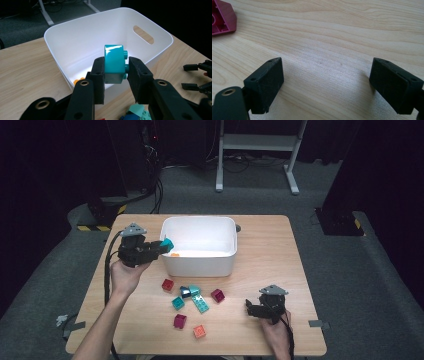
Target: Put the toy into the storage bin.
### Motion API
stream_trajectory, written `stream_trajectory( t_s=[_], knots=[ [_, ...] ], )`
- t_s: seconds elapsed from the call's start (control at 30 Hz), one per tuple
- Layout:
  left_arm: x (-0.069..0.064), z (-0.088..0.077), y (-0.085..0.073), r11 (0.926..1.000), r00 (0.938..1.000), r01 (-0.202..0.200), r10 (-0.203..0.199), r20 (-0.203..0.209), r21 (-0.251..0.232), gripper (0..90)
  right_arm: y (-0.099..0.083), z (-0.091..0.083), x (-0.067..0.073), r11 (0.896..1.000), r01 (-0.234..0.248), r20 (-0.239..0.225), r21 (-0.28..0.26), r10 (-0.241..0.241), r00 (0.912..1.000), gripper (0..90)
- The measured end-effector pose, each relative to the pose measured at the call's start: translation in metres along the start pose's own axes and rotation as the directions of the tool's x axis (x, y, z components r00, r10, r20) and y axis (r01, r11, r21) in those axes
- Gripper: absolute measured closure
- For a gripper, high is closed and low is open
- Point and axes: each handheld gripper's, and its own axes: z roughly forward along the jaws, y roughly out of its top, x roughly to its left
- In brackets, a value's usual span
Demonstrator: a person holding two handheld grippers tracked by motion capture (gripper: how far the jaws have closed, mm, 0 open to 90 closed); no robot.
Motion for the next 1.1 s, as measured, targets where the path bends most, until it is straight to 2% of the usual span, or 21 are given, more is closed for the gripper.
stream_trajectory(
  t_s=[0.33,0.47,0.5,0.63,1.03,1.1],
  knots=[
    [0.001,0.019,0.015,0.9998,0.9997,-0.012,0.012,-0.024,0.014,67.1,0.000,0.000,0.000,1.000,0.001,0.000,0.000,-0.001,1.0000,11.9],
    [0.003,0.027,0.017,0.9999,0.9996,-0.013,0.013,-0.024,0.011,67.1,0.000,0.000,0.000,1.000,0.002,-0.001,-0.001,-0.002,1.0000,12.3],
    [0.005,0.030,0.019,1.0000,0.9998,-0.002,0.002,-0.018,0.008,67.1,0.000,0.000,0.000,1.000,0.001,-0.002,-0.001,-0.001,1.0000,12.3],
    [0.004,0.038,0.023,0.9999,0.9998,-0.011,0.012,-0.018,0.009,67.1,0.000,0.000,0.000,1.000,0.001,-0.002,-0.001,-0.001,1.0000,12.3],
    [0.005,0.055,0.025,0.9999,0.9999,0.010,-0.009,-0.013,0.014,67.1,0.000,0.000,0.000,1.000,0.002,-0.002,-0.002,-0.002,1.0000,12.5],
    [0.006,0.057,0.025,0.9999,0.9996,-0.003,0.004,-0.027,0.015,67.0,0.000,0.000,0.000,1.000,0.002,-0.002,-0.002,-0.002,1.0000,12.5]
  ],
)
